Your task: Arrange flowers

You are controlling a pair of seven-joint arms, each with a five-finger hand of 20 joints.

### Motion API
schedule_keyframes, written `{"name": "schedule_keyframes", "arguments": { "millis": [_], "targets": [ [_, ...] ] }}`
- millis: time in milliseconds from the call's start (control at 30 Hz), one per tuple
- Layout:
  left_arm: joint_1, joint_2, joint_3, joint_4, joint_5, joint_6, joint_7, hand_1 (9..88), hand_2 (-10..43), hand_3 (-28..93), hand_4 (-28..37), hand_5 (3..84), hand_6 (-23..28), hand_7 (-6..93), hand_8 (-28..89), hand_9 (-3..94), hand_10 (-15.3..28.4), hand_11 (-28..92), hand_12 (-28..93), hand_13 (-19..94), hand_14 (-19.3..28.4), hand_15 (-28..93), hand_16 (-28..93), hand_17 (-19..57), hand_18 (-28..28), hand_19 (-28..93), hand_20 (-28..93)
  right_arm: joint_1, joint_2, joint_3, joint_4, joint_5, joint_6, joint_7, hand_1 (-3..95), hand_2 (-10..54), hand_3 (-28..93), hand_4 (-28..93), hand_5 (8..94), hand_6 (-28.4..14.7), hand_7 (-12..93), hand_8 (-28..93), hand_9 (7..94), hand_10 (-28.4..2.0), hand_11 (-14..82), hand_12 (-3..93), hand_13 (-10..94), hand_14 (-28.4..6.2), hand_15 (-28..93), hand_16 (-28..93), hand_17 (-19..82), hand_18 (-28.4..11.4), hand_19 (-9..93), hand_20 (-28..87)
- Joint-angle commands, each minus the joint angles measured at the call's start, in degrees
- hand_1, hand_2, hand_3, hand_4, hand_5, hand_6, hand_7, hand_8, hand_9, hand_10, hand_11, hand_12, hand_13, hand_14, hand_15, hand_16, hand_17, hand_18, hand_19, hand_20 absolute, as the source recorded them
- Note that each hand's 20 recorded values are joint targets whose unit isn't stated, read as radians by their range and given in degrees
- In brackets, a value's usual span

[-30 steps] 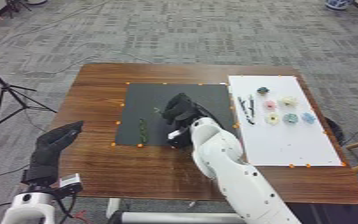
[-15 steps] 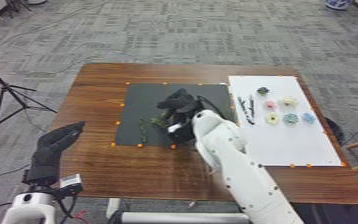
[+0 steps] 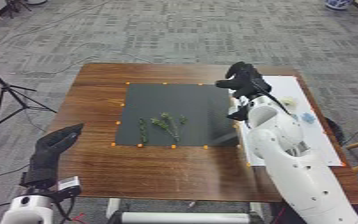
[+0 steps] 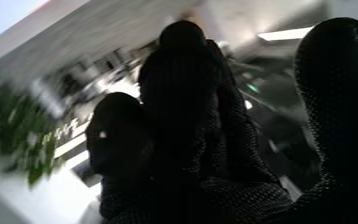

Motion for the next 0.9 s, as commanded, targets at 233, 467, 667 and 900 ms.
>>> {"name": "schedule_keyframes", "arguments": {
  "millis": [233, 467, 667, 900],
  "targets": [
    [0.5, -0.84, -0.35, -0.7, 2.05, -2.4, -1.74, 30.5, -3.8, 68, -22.9, 51.0, -2.0, 16.4, -11, 42.8, 12.8, 17, 9, 35, 14.4, 13, 0, 3.7, 11.3, 10, 14, -1.3, 2.6, -0.1, 4.4, -10.3, -8.1, 1.2, 38.0, -9.5, 59, -13, 49.7, -8.0, 47, -7, 70.6, -15.3, 41.7, 36.8, 87, -5.7, 55, 35, 67, -7.3, 93, 34],
    [2.2, -1.16, -1.27, -1.57, 2.17, -1.56, -1.87, 30.5, -3.8, 68, -22.7, 51.1, -2.2, 16.7, -11, 42.8, 12.8, 17, 9, 35, 14.5, 13, 0, 3.7, 11.3, 10, 14, -1.8, 5.0, -0.3, 4.0, -12.1, -14.1, 1.5, 36.4, -9.5, 59, -13, 43.5, -9.2, 44, -7, 64.0, -17.7, 35.9, 35.3, 86, -5.9, 55, 35, 66, -7.2, 93, 34],
    [1.8, -1.12, -1.23, -1.58, 2.69, -2.22, -2.22, 30.6, -3.8, 68, -22.6, 51.2, -2.2, 16.6, -11, 42.8, 12.9, 17, 9, 35, 14.5, 13, 0, 3.7, 11.4, 10, 14, -1.0, 5.9, -0.5, 4.1, -10.8, -18.2, 3.5, 37.6, -9.5, 59, -13, 42.5, -9.4, 43, -7, 62.6, -18.3, 33.8, 35.1, 86, -6.1, 55, 34, 66, -7.1, 93, 34],
    [1.6, -1.45, -0.82, -1.46, 2.44, -2.7, -2.46, 30.6, -3.8, 68, -22.7, 51.3, -2.2, 16.7, -11, 42.8, 12.9, 17, 9, 35, 14.5, 13, 0, 3.7, 11.4, 10, 14, -1.0, 4.4, 1.7, 4.5, -8.2, -25.6, 6.2, 41.3, -9.5, 60, -12, 42.5, -8.6, 43, -7, 63.5, -17.8, 31.9, 33.6, 86, -6.0, 55, 34, 66, -7.0, 93, 34]
  ]
}}
